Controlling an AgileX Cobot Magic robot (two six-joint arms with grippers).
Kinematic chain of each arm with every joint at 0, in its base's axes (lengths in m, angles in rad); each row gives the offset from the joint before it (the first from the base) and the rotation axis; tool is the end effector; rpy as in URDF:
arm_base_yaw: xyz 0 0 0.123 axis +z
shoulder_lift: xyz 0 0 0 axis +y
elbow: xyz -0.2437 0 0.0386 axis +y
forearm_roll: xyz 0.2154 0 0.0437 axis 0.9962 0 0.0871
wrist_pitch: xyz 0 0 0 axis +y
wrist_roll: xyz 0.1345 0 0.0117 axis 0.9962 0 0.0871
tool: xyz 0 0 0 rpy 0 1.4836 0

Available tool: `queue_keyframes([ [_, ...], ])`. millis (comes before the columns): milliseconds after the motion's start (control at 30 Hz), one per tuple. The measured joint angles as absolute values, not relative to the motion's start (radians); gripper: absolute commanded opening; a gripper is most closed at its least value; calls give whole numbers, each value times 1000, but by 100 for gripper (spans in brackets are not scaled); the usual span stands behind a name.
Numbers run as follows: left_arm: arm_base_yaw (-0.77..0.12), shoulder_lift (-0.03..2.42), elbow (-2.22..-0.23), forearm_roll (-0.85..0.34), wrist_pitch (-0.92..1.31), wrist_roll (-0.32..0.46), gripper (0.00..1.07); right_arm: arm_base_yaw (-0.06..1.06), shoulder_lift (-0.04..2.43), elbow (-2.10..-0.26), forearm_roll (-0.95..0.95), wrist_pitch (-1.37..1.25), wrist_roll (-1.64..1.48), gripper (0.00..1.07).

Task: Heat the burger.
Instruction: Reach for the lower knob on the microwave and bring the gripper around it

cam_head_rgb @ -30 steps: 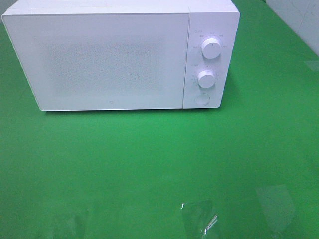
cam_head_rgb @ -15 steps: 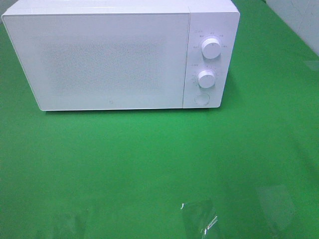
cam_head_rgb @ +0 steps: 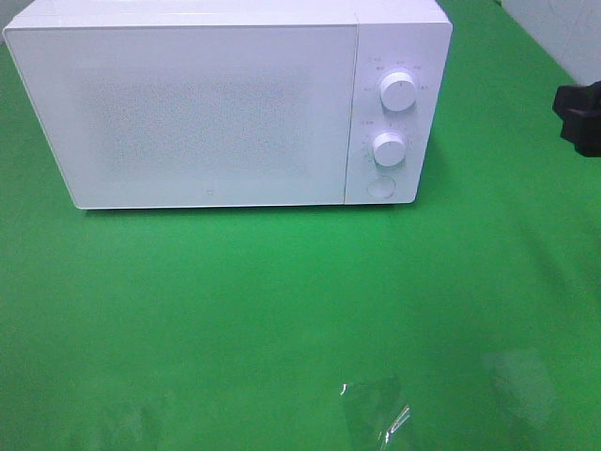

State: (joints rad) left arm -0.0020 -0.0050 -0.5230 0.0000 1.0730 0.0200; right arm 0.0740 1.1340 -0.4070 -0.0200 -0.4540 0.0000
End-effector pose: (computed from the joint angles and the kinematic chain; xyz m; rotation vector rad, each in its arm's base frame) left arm 0.0412 -0.0001 0.2469 0.0223 2.0285 0.0114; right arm 0.2537 0.0200 0.2246 -0.0872 1.7548 0.0485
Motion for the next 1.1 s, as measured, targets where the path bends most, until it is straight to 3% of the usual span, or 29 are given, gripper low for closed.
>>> queue_keyframes([
  [267,-2,-5,-523,0,1073,20,98,138,1224,-394,113,-631,-106,74],
  [567,-2,-5,-523,0,1073,20,98,381,1360,-373,478,-919,-377,74],
  [1100,-2,-5,-523,0,1073,20,98,724,1576,-377,820,-1191,-398,74],
])
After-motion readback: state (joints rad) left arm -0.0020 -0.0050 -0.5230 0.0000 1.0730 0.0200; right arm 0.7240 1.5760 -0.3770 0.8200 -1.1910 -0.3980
